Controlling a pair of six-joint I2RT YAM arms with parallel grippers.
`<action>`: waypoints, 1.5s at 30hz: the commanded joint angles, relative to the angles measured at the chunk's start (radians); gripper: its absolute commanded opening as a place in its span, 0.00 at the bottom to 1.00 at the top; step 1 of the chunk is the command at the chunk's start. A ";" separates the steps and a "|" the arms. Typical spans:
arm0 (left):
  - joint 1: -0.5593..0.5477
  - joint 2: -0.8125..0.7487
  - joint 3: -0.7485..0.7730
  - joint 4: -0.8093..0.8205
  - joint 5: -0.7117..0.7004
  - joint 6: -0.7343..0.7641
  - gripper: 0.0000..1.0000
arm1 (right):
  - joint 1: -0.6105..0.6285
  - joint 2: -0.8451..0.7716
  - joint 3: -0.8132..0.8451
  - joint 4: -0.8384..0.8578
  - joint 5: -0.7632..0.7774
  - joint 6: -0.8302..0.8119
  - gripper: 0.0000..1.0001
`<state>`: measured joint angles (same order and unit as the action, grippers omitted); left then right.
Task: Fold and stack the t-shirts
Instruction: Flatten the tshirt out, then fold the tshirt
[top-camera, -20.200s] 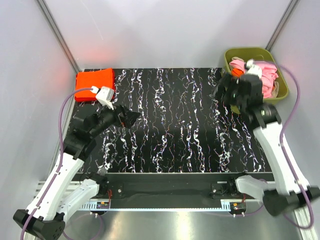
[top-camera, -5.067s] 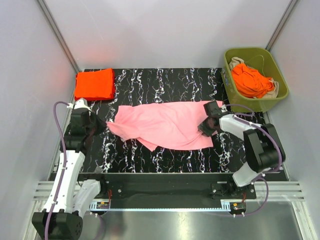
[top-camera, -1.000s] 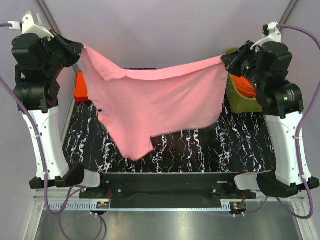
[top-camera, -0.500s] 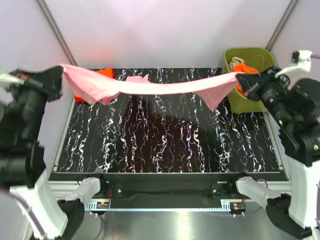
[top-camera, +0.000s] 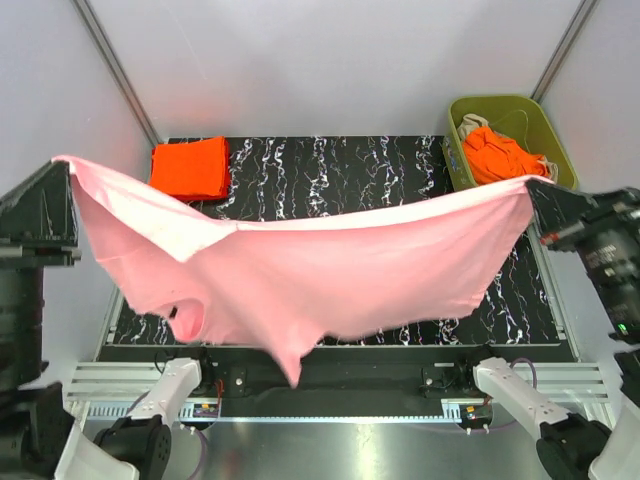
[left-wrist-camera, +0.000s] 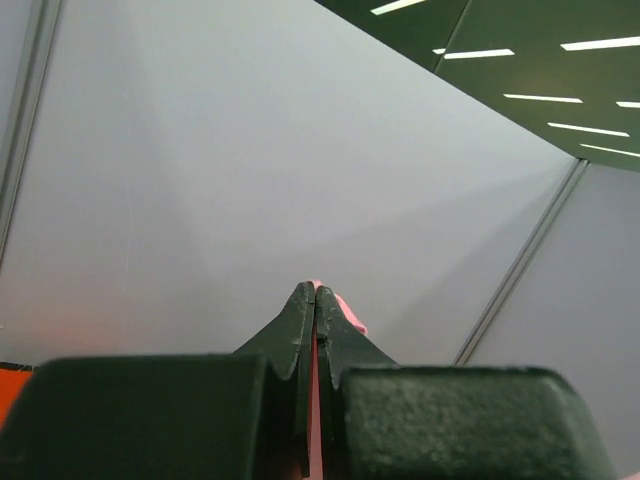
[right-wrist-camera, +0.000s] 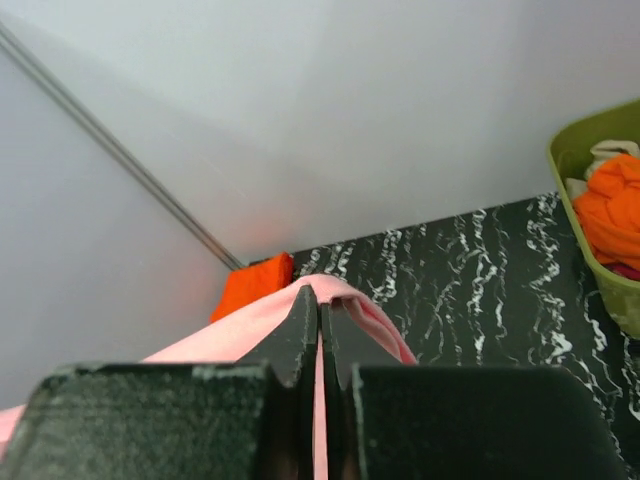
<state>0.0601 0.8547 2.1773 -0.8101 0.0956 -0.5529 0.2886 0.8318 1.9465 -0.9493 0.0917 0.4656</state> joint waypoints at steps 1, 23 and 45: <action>0.003 0.165 -0.008 0.051 -0.011 0.036 0.00 | -0.002 0.137 -0.035 0.035 0.069 -0.053 0.00; 0.004 0.677 -0.840 0.675 0.177 0.120 0.00 | -0.098 0.771 -0.638 0.652 0.082 -0.145 0.00; 0.014 0.692 -0.916 0.526 0.151 -0.025 0.00 | -0.201 1.032 -0.484 0.567 -0.056 -0.127 0.00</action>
<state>0.0696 1.6253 1.3106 -0.2836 0.2359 -0.5327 0.0921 1.9144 1.4761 -0.3542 0.0566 0.3332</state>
